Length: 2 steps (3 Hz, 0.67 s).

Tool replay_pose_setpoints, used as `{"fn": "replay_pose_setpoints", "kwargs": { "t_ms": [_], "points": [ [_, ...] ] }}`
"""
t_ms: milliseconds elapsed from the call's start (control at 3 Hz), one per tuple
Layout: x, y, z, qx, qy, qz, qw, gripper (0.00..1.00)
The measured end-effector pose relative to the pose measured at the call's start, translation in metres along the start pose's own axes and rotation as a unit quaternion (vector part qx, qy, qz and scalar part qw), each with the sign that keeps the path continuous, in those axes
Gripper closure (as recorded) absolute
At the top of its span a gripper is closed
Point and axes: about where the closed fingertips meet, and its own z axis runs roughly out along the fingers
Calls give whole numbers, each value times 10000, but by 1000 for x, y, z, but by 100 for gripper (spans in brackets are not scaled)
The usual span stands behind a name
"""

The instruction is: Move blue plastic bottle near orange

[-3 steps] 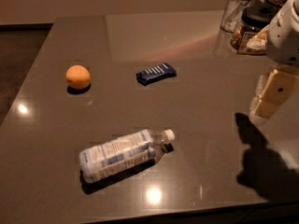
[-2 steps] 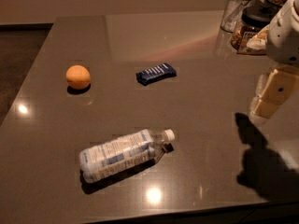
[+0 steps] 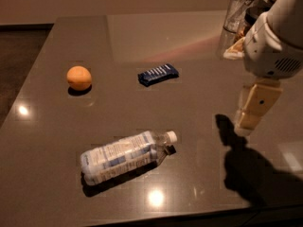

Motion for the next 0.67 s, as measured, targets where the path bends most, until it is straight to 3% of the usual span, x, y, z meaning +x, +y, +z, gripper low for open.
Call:
{"fn": "replay_pose_setpoints", "kwargs": {
  "t_ms": [333,667],
  "points": [
    [-33,24,28,-396,-244,-602,9971,0],
    [-58,39,43,-618,-423,-1009,9921,0]
  ]
}}
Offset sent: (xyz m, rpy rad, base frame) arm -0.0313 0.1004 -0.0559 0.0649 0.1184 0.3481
